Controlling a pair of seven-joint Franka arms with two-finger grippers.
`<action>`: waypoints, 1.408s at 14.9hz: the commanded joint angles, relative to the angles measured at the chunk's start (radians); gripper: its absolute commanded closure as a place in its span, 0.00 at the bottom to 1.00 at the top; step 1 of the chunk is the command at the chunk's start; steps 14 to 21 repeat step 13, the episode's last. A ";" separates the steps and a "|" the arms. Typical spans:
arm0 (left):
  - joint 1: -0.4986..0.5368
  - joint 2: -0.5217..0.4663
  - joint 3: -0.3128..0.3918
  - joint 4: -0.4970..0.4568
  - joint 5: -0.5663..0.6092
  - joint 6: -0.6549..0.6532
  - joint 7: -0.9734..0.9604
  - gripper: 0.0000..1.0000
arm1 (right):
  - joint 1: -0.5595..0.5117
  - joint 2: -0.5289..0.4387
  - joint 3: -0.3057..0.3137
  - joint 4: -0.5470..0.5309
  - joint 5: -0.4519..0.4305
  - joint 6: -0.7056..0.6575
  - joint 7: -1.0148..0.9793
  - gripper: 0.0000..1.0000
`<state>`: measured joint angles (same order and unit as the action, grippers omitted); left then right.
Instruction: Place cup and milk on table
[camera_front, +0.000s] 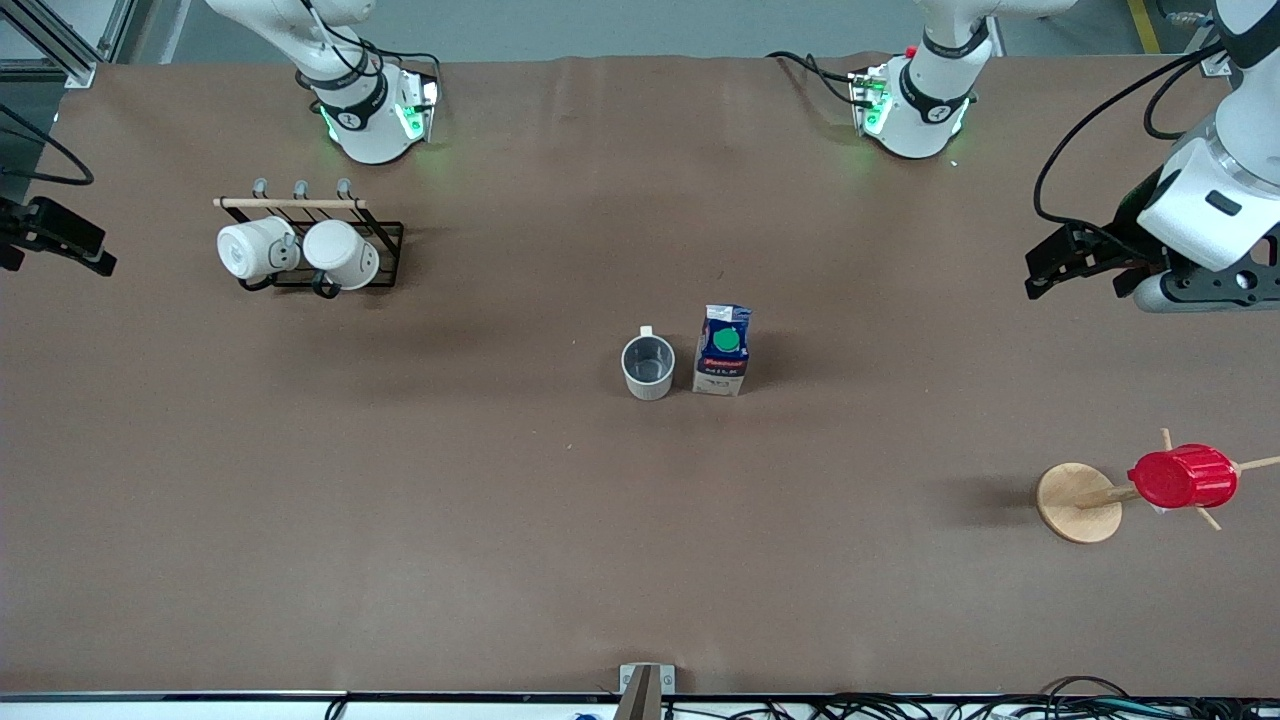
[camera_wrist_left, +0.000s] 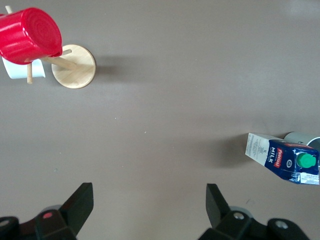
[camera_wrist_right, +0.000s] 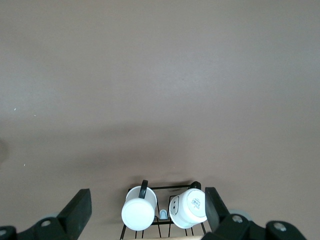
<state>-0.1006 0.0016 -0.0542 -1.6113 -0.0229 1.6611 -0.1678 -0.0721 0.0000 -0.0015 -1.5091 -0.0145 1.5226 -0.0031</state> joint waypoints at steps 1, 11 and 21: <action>0.005 -0.069 -0.001 -0.110 -0.015 0.048 0.039 0.01 | 0.003 -0.002 -0.008 0.003 0.018 -0.006 -0.006 0.00; 0.022 -0.048 -0.032 -0.096 0.003 0.046 0.045 0.01 | 0.003 -0.003 -0.008 0.003 0.018 -0.006 -0.006 0.00; 0.022 -0.048 -0.032 -0.095 0.001 0.046 0.045 0.01 | 0.003 -0.003 -0.008 0.003 0.018 -0.006 -0.006 0.00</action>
